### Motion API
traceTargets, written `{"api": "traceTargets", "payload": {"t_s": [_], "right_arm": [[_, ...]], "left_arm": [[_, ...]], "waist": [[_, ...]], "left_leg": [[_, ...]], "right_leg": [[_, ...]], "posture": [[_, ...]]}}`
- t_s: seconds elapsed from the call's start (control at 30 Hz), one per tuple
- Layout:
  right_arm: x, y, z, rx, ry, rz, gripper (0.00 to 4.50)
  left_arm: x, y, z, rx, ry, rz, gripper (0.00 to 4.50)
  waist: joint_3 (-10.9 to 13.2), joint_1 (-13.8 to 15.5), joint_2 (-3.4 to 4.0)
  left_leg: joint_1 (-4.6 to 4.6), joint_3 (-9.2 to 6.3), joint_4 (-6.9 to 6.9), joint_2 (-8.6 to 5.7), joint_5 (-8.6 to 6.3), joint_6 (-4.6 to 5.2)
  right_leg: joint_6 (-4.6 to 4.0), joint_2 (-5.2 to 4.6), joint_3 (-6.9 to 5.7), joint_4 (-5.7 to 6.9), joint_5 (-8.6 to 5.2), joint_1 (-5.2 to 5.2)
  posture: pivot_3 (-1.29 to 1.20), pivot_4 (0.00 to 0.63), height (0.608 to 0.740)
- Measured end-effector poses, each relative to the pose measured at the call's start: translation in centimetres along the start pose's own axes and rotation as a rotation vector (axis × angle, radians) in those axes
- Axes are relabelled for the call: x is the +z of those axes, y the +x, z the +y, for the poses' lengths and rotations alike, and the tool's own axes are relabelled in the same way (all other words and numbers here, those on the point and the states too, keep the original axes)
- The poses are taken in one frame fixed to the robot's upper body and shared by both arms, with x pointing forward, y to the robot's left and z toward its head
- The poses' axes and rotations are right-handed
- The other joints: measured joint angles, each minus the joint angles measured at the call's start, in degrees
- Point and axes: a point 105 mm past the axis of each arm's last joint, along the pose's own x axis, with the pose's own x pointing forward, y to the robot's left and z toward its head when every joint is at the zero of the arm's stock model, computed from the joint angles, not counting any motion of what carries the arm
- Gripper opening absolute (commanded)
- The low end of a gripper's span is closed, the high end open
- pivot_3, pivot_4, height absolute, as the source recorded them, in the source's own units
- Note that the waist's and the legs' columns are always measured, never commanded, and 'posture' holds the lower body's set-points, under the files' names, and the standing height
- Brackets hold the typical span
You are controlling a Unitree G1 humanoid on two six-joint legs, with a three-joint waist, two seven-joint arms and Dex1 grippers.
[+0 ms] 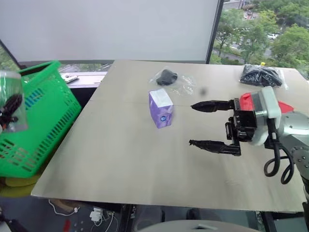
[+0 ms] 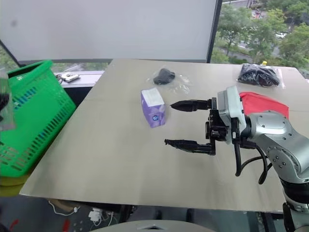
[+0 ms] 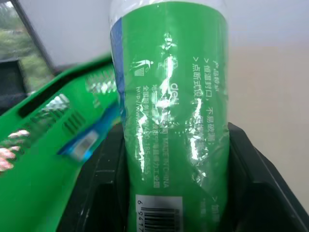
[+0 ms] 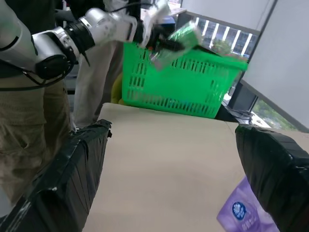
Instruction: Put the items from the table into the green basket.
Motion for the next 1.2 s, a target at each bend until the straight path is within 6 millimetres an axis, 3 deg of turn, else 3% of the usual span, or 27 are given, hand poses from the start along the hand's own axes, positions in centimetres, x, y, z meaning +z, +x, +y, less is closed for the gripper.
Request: {"api": "traceTargets", "payload": {"t_s": [0.1,0.2,0.3,0.43,0.53,0.63,0.77,0.87,1.03,1.1,1.2], "right_arm": [[-0.5,0.1,-0.1,0.001,0.001,0.014,4.50],[-0.6,0.1,-0.1,-0.001,-0.005,0.014,4.50],[-0.6,0.0,-0.1,-0.003,-0.005,0.015,4.50],[0.1,0.4,-0.3,-0.008,-0.004,-0.024,4.50],[1.0,0.8,-0.4,-0.006,-0.016,-0.052,4.50],[2.1,1.5,-1.2,-0.038,-0.030,-0.072,4.50],[2.1,1.7,-1.7,-0.075,-0.011,-0.060,4.50],[2.0,1.8,-1.8,-0.094,0.002,-0.045,4.50],[2.0,1.9,-2.0,-0.118,0.003,-0.031,4.50],[2.0,1.9,-2.0,-0.121,-0.002,-0.026,4.50],[1.5,1.6,-2.0,-0.139,0.005,-0.001,4.50]], "left_arm": [[0.1,0.3,-2.5,-0.125,-0.125,0.013,1.82],[0.7,1.0,-2.5,-0.100,-0.184,-0.012,1.82],[1.6,1.3,0.5,0.084,-0.146,-0.044,1.82],[1.9,0.1,6.1,0.340,0.013,-0.013,1.82],[1.6,-0.5,8.4,0.419,0.130,0.056,1.82],[-0.8,-0.3,8.0,0.305,0.313,0.215,1.82],[-4.2,-0.1,7.2,0.178,0.399,0.357,1.82],[-5.4,0.0,7.0,0.126,0.456,0.414,1.82],[-5.4,0.1,8.0,0.177,0.458,0.453,4.17],[-4.5,0.8,7.5,0.162,0.407,0.403,4.40],[-1.3,2.9,2.4,-0.065,0.188,0.235,4.40]], "waist": [[0.01,0.45,0.01],[-0.01,0.46,-0.01],[-0.01,0.08,-0.01],[-0.02,-0.04,-0.02],[-0.04,0.37,-0.05],[-0.06,0.71,-0.02],[-0.14,0.75,-0.15],[-0.16,0.39,-0.18],[-0.17,-0.11,-0.20],[-0.17,-0.11,-0.20],[-0.26,0.25,-0.33]], "left_leg": [[-0.07,-0.16,0.02,-0.03,0.02,-0.02],[-0.20,-0.44,0.04,-0.04,0.12,-0.19],[-0.20,-0.43,0.01,-0.06,0.25,-0.43],[-0.38,-0.44,0.00,-0.06,0.29,-0.49],[-0.47,-0.49,0.01,-0.16,0.29,-0.49],[-0.50,-0.58,0.01,-0.31,0.30,-0.47],[-0.51,-0.64,0.01,-0.30,0.30,-0.47],[-0.53,-0.65,0.01,-0.30,0.29,-0.46],[-0.53,-0.63,0.02,-0.30,0.18,-0.26],[-0.53,-0.64,0.05,-0.30,0.18,-0.25],[-0.57,-0.74,0.16,-0.30,0.19,-0.25]], "right_leg": [[-0.01,-0.01,-0.16,0.01,-0.01,-0.03],[-0.02,0.00,-0.39,0.00,-0.01,-0.06],[-0.03,0.04,-0.36,0.00,-0.01,-0.13],[-0.05,0.06,-0.39,0.00,-0.01,-0.32],[-0.05,-0.05,-0.48,-0.04,-0.01,-0.33],[-0.05,-0.20,-0.58,-0.01,-0.01,-0.32],[-0.05,-0.19,-0.66,0.01,-0.01,-0.31],[-0.05,-0.19,-0.67,0.01,-0.01,-0.32],[-0.04,-0.19,-0.68,0.05,-0.01,-0.33],[-0.04,-0.19,-0.69,0.07,-0.01,-0.33],[-0.04,-0.22,-0.80,0.10,-0.01,-0.27]], "posture": [[0.22,0.000,0.740],[0.21,0.000,0.740],[0.21,0.000,0.740],[0.21,0.000,0.740],[0.21,0.000,0.740],[0.20,0.000,0.740],[0.19,0.000,0.740],[0.18,0.000,0.740],[0.16,0.000,0.740],[0.15,0.000,0.740],[0.13,0.000,0.740]]}}
